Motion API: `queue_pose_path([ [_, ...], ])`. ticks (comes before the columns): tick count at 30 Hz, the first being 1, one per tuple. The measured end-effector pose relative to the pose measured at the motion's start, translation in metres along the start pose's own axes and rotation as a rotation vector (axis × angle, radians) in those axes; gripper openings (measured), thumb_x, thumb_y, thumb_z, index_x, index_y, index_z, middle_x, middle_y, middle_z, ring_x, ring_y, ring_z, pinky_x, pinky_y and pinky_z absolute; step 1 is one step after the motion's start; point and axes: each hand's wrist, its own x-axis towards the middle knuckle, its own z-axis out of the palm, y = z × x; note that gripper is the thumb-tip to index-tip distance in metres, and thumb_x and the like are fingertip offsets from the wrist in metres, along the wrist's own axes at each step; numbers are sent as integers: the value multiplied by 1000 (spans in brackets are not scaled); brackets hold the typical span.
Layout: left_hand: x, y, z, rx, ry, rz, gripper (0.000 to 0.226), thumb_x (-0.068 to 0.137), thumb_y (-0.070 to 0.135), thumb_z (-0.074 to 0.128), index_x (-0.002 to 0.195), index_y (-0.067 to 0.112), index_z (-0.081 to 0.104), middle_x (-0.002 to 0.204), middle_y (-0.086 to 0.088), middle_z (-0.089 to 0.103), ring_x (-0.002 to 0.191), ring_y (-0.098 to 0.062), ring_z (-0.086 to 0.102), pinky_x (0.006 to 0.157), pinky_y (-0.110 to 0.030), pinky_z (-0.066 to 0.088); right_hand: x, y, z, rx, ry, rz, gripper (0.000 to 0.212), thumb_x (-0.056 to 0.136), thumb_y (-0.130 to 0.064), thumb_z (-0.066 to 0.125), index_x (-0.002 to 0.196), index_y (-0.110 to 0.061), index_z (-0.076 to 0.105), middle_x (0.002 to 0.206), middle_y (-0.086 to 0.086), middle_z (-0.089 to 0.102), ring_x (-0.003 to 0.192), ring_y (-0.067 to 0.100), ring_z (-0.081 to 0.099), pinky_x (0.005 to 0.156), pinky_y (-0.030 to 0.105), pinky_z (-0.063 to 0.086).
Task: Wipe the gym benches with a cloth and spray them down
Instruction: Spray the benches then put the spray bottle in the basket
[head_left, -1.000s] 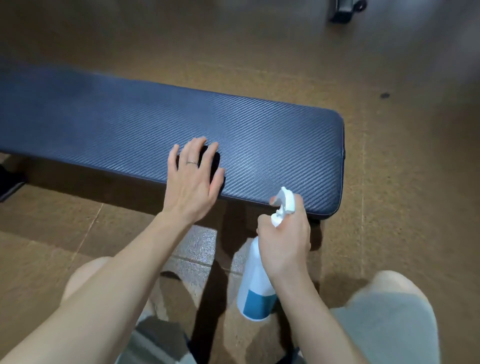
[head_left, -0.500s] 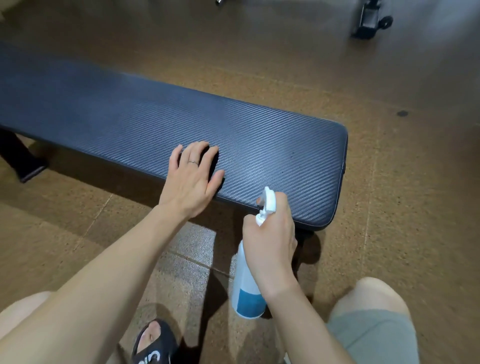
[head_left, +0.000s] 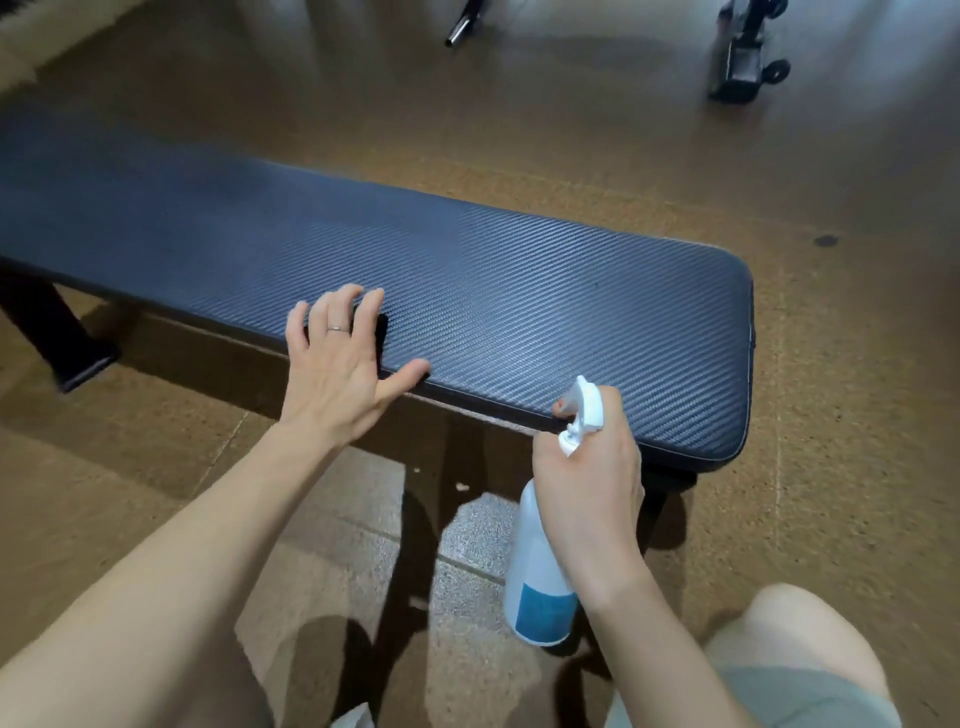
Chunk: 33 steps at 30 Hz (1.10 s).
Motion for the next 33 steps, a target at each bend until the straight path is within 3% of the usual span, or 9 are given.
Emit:
queue_pose_path([
  [4, 1, -74, 0, -29, -63, -58, 104, 76, 86, 42, 146, 9, 38, 148, -18, 37, 139, -39, 36, 119, -61, 21, -13, -7, 24, 44, 109, 62, 26, 82, -11, 55, 94, -32, 46, 87, -6, 58, 81, 21, 62, 75, 46, 51],
  [8, 1, -92, 20, -97, -24, -56, 102, 79, 79, 59, 146, 6, 37, 151, -18, 35, 143, -38, 32, 122, -63, 16, -28, -20, 62, 50, 230, 117, 18, 80, -20, 56, 89, -32, 46, 84, -2, 59, 81, 24, 64, 76, 51, 54],
  [11, -1, -94, 29, -164, 28, -33, 104, 80, 83, 47, 152, 9, 31, 159, -19, 28, 150, -38, 24, 123, -59, 8, -39, -37, 91, 54, 255, 107, 16, 75, -26, 52, 90, -26, 49, 83, 2, 61, 77, 24, 64, 75, 50, 55],
  [15, -3, -103, 29, -160, 56, 27, 106, 83, 85, 30, 157, 10, 24, 164, -19, 22, 153, -38, 20, 124, -60, 11, -46, -63, 127, -16, 252, 13, 24, 81, -9, 57, 95, -27, 49, 85, -5, 56, 76, 15, 56, 69, 39, 47],
  [17, 0, -117, 27, -153, 61, 32, 107, 83, 85, 30, 158, 10, 22, 165, -20, 21, 154, -38, 19, 124, -60, 12, -46, -78, 148, -119, 215, -45, 26, 85, -9, 57, 98, -28, 47, 86, -8, 53, 75, 10, 52, 66, 34, 40],
  [22, 20, -168, 19, -108, 13, 4, 122, 71, 95, 28, 159, 11, 16, 167, -19, 17, 156, -37, 14, 125, -58, 8, -41, -109, 190, -188, 156, -45, 21, 89, -15, 60, 99, -26, 45, 88, -7, 53, 81, 15, 55, 76, 42, 52],
  [28, 27, -191, 16, -85, -7, 122, 112, 79, 88, 24, 159, 10, 19, 166, -19, 22, 154, -38, 18, 125, -59, 13, -41, -137, 215, -236, 136, -94, 23, 88, -13, 60, 102, -24, 45, 94, -3, 54, 80, 16, 52, 68, 33, 40],
  [33, 37, -233, 15, -98, -5, 77, 119, 74, 92, 34, 157, 7, 21, 164, -20, 23, 154, -39, 20, 124, -59, 12, -45, -155, 234, -281, 119, -75, 17, 90, -16, 61, 94, -24, 46, 87, -4, 54, 75, 13, 52, 65, 33, 39],
])
